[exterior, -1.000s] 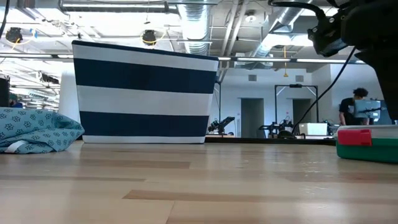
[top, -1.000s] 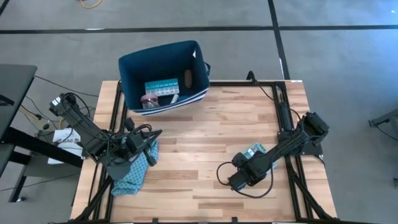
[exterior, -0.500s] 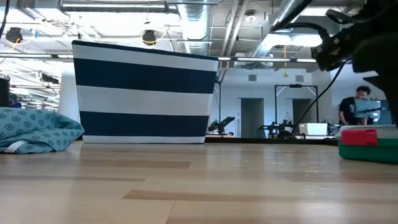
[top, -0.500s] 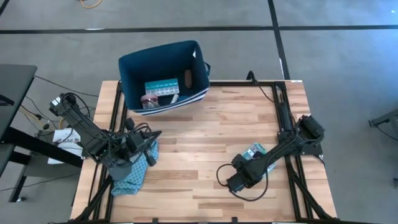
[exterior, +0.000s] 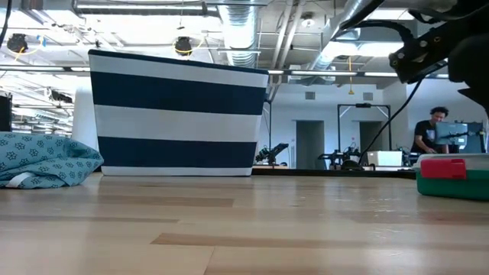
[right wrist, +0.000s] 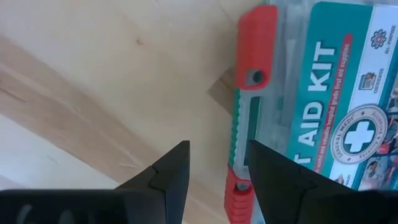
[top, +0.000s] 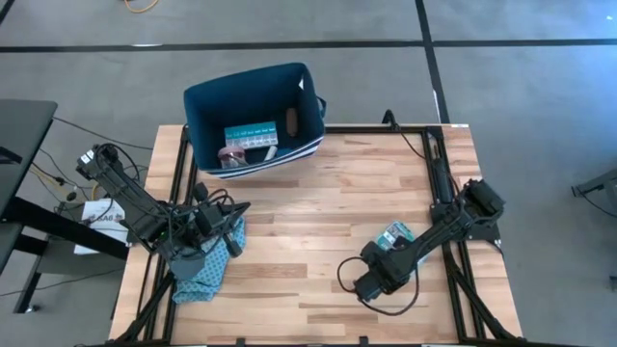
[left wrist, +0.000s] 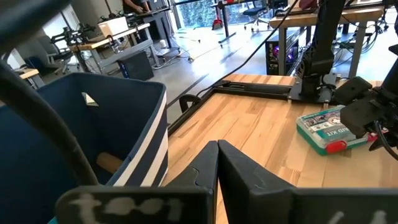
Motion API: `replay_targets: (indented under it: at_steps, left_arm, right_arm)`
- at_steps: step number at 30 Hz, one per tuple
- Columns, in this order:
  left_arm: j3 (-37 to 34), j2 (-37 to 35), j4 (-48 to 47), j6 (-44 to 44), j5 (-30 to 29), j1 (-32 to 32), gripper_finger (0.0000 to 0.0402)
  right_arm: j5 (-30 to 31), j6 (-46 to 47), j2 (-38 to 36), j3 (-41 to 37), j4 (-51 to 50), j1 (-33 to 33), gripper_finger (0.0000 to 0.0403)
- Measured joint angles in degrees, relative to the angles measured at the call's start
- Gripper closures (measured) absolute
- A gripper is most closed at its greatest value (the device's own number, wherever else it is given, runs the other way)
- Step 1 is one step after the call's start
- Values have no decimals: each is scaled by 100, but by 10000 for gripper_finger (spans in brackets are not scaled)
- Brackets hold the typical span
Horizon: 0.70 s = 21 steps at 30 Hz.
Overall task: Pick & place medical supplies in basket/bin
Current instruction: Put the first aid kit into the blue bin
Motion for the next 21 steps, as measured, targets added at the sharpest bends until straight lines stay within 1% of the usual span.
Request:
replay_targets:
  at_steps: [10,13,18,21]
  left_arm:
    - [0,0,0,-2,-3,0,401]
    - [0,1,0,-2,-3,0,402]
    - [0,0,0,-22,-1,0,401]
    - [0,1,-13,-31,-1,0,401]
  right_arm:
    - [56,111,0,0,8,54,251]
    - [157,114,0,0,6,54,252]
    - [168,156,0,0,6,54,266]
    - [273,157,0,-2,6,54,276]
